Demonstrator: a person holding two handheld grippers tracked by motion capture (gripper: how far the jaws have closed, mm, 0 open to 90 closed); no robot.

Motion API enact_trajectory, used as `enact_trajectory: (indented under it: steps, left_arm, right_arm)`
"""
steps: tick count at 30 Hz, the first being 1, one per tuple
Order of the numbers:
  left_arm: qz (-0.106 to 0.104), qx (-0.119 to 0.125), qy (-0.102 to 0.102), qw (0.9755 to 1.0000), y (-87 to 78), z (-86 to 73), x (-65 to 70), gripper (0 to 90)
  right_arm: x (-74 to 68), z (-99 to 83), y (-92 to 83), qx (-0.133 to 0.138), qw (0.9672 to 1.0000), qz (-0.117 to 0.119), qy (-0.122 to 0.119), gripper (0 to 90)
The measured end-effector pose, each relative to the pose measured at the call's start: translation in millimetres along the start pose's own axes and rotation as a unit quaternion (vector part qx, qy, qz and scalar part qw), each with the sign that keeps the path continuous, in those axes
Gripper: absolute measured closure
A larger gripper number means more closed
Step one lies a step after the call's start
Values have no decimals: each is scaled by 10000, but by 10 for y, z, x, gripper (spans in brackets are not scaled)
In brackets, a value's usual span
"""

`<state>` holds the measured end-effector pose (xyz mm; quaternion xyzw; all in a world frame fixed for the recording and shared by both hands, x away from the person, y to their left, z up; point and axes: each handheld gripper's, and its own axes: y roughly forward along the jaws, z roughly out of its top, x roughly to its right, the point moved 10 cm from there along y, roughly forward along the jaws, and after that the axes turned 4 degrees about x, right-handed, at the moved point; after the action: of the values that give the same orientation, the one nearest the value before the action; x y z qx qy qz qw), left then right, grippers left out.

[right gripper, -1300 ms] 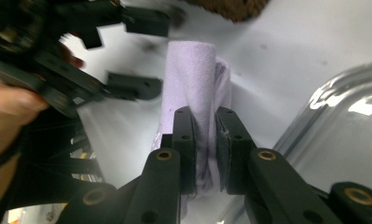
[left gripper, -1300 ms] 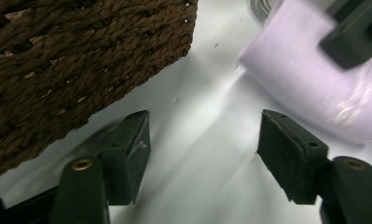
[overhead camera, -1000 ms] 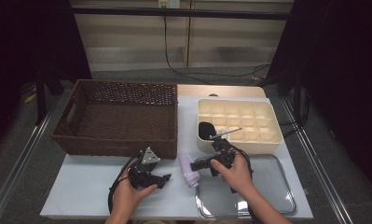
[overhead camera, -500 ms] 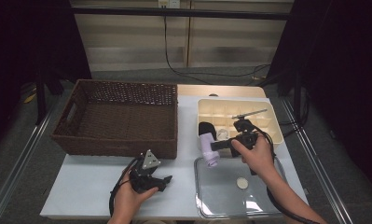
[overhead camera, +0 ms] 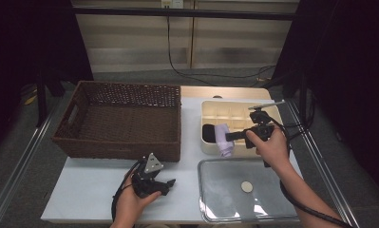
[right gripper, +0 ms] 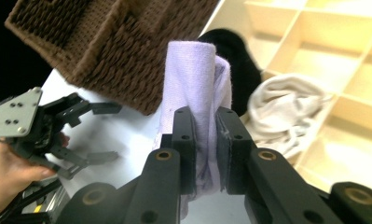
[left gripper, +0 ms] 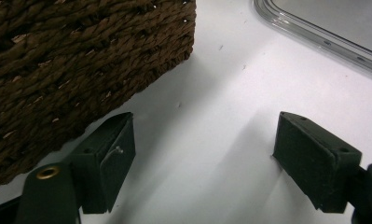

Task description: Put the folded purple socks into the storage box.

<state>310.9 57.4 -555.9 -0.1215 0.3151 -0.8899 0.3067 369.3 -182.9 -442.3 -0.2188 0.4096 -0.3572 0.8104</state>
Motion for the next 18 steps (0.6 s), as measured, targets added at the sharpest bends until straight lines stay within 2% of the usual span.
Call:
enact_trajectory:
  steps: [18]
  left_arm:
    - [-7,-1,-1,10000,1,0,1,199]
  right_arm:
    - [502,255,-122,228,9979,-516,305,786]
